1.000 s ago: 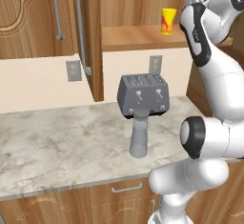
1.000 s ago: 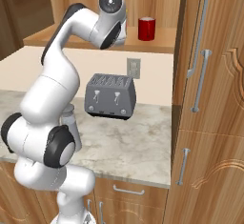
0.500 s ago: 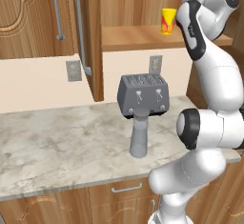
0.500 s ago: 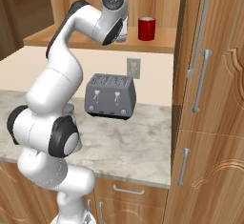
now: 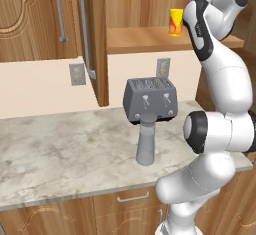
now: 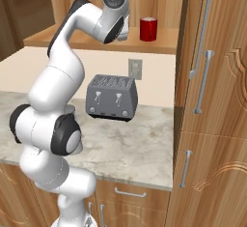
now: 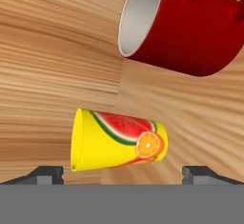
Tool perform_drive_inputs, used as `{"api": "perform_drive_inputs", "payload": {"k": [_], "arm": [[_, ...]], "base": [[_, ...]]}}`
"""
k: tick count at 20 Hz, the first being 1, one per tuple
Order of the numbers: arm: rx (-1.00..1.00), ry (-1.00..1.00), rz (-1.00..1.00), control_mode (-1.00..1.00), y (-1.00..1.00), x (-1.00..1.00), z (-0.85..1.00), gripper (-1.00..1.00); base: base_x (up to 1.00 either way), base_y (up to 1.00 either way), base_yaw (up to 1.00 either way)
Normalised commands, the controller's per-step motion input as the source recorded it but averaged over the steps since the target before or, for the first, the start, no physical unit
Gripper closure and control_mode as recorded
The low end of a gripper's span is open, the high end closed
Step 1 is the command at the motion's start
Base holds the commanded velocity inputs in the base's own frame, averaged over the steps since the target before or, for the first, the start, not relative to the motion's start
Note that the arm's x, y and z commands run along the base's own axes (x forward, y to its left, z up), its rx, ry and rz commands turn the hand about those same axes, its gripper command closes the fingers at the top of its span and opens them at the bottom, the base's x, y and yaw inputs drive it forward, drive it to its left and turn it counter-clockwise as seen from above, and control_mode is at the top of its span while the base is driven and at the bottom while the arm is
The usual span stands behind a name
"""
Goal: There is a tray on the dining counter. Grab the cup, mug, and pitcher and place them on the tray. The pitcher may be placed next to the tray if it cannot fit the tray.
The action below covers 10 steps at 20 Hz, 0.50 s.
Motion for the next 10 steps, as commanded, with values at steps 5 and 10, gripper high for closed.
{"api": "perform_drive_inputs", "payload": {"k": [5, 10], "arm": [[0.00, 0.00, 0.00, -1.00, 0.00, 0.07, 0.00, -1.00], [0.00, 0.00, 0.00, -1.00, 0.00, 0.10, 0.00, -1.00]], "base": [[0.00, 0.00, 0.00], [0.00, 0.00, 0.00]]}}
